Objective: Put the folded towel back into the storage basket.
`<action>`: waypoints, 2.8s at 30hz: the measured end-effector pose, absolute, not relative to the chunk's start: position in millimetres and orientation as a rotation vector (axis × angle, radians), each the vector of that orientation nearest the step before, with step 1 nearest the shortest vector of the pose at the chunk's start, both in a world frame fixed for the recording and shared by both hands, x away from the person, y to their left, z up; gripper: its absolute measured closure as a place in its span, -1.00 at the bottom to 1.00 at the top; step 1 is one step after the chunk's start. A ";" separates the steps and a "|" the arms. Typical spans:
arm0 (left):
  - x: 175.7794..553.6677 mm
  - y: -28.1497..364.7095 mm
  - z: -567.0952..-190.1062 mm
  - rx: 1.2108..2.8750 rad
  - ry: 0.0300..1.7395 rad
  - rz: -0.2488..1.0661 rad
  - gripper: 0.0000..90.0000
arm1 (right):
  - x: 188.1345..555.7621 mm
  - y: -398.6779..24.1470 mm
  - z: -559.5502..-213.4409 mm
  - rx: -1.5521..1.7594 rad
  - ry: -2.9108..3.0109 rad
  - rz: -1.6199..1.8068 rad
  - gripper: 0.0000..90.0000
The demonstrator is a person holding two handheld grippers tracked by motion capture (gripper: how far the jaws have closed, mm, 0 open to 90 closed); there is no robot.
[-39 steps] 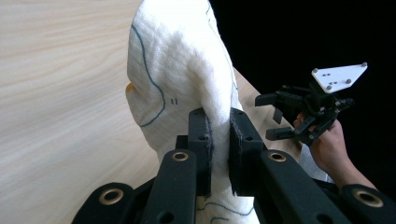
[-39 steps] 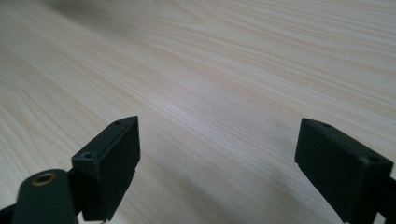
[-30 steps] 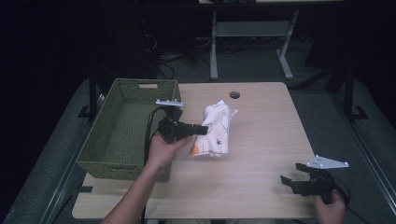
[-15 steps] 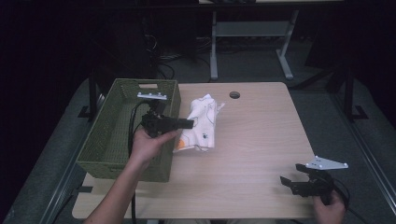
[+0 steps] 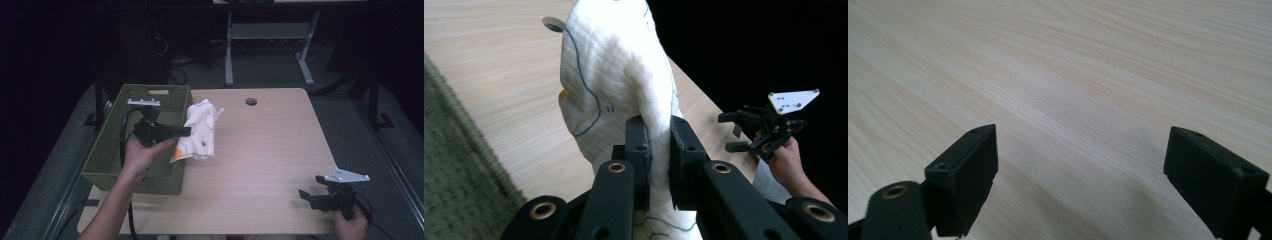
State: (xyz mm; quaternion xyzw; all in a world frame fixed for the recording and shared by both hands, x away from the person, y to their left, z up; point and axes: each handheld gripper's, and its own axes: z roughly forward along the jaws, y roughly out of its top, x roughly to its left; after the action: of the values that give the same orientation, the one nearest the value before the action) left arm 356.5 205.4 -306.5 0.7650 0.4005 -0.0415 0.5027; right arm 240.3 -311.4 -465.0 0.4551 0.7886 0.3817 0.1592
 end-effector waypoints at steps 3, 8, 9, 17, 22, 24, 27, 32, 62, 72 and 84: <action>355.9 210.8 -306.4 1.844 0.980 -0.096 0.82 | 240.4 -311.4 -465.2 1.299 2.256 1.088 -0.69; 354.5 220.2 -305.5 1.839 0.993 -0.087 0.82 | 239.7 -311.2 -464.8 1.296 2.254 1.091 -0.69; 354.3 221.7 -305.1 1.837 0.996 -0.086 0.82 | 239.6 -311.2 -464.8 1.296 2.254 1.091 -0.69; 354.9 231.9 -302.9 1.847 1.003 -0.071 0.82 | 240.0 -310.9 -463.6 1.283 2.265 1.094 -0.69; 354.7 244.4 -303.7 1.848 1.022 -0.054 0.82 | 240.1 -310.9 -462.1 1.273 2.261 1.096 -0.69; 354.7 249.3 -304.7 1.842 1.034 -0.056 0.82 | 240.2 -310.3 -462.1 1.275 2.263 1.097 -0.69; 355.2 258.8 -306.9 1.829 1.050 -0.056 0.82 | 240.2 -310.0 -461.6 1.270 2.265 1.091 -0.69; 354.3 273.0 -310.3 1.816 1.075 -0.056 0.82 | 239.4 -309.1 -460.5 1.261 2.266 1.090 -0.69; 354.7 308.4 -320.7 1.846 1.164 -0.020 0.81 | 238.7 -306.4 -458.4 1.251 2.273 1.076 -0.69; 360.7 316.9 -330.8 1.889 1.196 -0.005 0.81 | 238.7 -305.1 -458.0 1.243 2.278 1.068 -0.69; 372.5 316.6 -336.7 1.992 1.229 0.088 0.49 | 238.7 -304.4 -458.1 1.239 2.283 1.061 -0.69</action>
State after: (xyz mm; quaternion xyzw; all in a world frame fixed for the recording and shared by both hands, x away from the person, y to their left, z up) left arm 372.5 316.6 -336.7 0.7835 0.4834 0.0347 0.3888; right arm 238.7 -304.4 -458.1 0.4355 0.8022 0.3728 0.1669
